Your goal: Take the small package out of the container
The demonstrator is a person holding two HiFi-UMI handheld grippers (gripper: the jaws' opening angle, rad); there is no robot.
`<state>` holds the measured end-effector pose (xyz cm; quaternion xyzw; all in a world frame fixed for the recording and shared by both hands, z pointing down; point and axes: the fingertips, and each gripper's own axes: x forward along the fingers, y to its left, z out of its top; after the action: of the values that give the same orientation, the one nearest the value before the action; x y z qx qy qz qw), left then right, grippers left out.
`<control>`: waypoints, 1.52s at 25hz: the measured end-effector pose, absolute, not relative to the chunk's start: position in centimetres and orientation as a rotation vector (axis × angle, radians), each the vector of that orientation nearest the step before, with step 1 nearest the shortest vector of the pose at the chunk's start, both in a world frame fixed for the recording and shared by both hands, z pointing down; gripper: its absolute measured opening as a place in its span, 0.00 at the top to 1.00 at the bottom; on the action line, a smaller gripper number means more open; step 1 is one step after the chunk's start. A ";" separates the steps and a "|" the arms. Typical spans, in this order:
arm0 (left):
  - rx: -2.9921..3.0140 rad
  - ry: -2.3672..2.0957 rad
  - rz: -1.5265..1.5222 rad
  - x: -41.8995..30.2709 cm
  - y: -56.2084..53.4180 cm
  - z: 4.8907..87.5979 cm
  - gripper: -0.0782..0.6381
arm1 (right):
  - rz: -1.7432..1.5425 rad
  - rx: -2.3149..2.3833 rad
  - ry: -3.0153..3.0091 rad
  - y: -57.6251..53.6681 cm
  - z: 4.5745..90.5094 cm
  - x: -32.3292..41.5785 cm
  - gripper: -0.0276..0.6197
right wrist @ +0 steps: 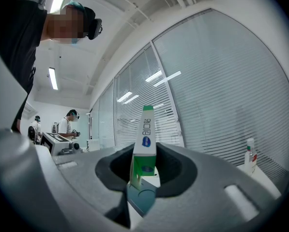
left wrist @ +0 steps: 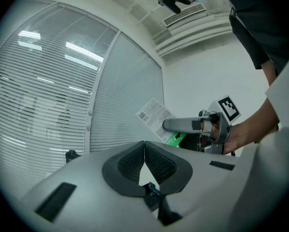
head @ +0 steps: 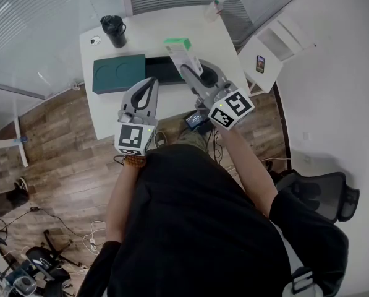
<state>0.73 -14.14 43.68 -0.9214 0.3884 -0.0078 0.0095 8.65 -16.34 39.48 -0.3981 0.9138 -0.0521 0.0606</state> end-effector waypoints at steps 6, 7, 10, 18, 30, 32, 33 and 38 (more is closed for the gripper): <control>-2.876 1.216 -0.034 0.8 -14.2 43.9 0.89 | -0.181 -1.209 2.755 -16.5 39.8 8.9 0.82; -2.876 1.218 -0.034 0.8 -14.2 43.9 0.89 | -0.182 -1.211 2.754 -16.5 39.8 8.9 0.82; -2.877 1.222 -0.033 0.6 -14.1 43.8 0.89 | -0.181 -1.214 2.755 -16.5 39.7 8.8 0.82; -2.873 1.236 -0.038 0.2 -14.4 43.9 0.89 | -0.183 -1.223 2.762 -16.6 40.1 8.7 0.82; -2.879 1.229 -0.038 0.3 -14.3 44.0 0.89 | -0.189 -1.228 2.768 -16.6 40.3 8.5 0.82; -2.875 1.224 -0.039 0.4 -14.2 43.9 0.89 | -0.189 -1.226 2.768 -16.6 40.3 8.5 0.82; -2.874 1.221 -0.039 0.4 -14.1 43.9 0.89 | -0.189 -1.226 2.767 -16.6 40.3 8.4 0.82; -2.871 1.225 -0.045 0.2 -14.0 44.1 0.89 | -0.193 -1.230 2.768 -16.5 40.6 8.4 0.82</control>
<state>0.21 -14.03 44.07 -0.9197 0.3923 -0.0145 0.0098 8.42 -16.51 40.64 -0.4047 0.9107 -0.0636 0.0531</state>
